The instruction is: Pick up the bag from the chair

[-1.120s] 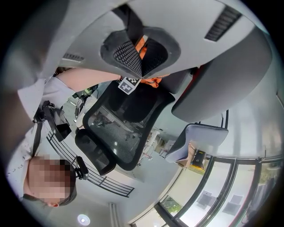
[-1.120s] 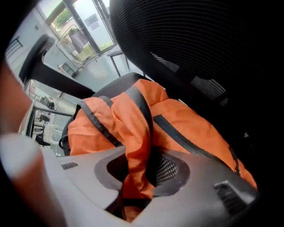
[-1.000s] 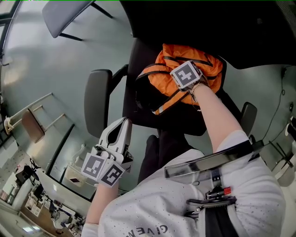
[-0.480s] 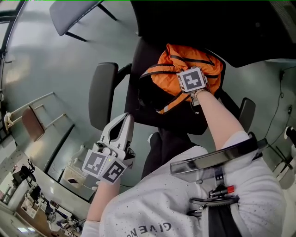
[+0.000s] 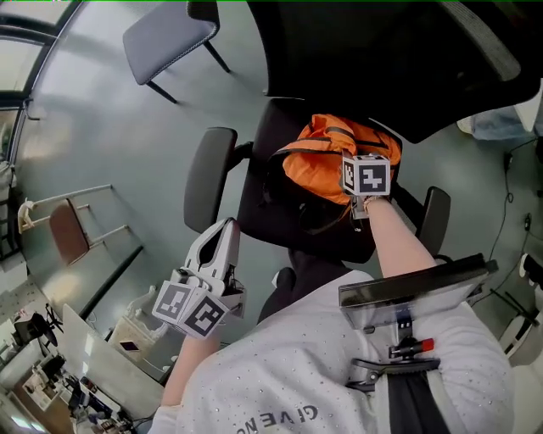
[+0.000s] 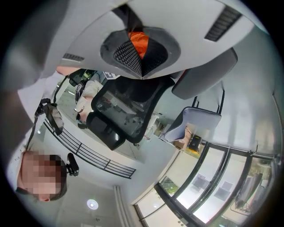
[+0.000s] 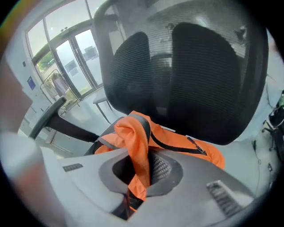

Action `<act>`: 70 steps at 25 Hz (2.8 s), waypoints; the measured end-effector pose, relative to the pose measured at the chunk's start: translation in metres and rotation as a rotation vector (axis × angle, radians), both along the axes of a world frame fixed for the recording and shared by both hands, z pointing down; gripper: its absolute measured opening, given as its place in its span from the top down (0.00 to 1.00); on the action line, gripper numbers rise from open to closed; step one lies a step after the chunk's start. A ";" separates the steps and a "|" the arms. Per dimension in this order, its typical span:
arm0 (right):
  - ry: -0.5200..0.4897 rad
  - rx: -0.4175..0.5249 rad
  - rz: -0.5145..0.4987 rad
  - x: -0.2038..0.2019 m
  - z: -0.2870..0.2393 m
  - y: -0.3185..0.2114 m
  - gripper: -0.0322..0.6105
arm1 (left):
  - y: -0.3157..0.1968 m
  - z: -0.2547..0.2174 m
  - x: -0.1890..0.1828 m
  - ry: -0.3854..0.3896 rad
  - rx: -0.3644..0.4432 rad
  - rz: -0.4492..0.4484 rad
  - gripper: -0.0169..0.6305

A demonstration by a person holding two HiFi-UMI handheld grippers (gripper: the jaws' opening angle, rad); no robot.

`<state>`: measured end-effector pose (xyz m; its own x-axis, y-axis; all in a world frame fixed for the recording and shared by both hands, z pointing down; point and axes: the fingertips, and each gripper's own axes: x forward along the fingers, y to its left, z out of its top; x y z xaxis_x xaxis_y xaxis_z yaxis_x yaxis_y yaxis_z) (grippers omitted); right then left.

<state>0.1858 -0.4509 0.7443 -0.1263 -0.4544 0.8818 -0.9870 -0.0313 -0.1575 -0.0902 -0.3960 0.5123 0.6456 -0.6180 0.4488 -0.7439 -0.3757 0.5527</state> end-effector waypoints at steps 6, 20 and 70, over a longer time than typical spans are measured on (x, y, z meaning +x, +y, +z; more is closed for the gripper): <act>-0.020 0.024 -0.016 -0.014 -0.036 0.017 0.91 | -0.003 -0.030 0.003 0.054 0.071 -0.010 0.95; -0.085 0.149 0.031 -0.017 -0.116 0.039 0.91 | 0.007 -0.064 -0.026 0.021 0.140 -0.109 0.95; -0.237 1.050 0.030 -0.164 -0.490 0.307 0.92 | 0.223 -0.257 -0.103 0.303 0.528 0.137 0.95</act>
<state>0.0222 -0.1437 0.2546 -0.2189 -0.9757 0.0039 -0.9289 0.2072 -0.3069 -0.1936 -0.1729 0.2557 0.7858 -0.6087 -0.1096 -0.5087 -0.7368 0.4453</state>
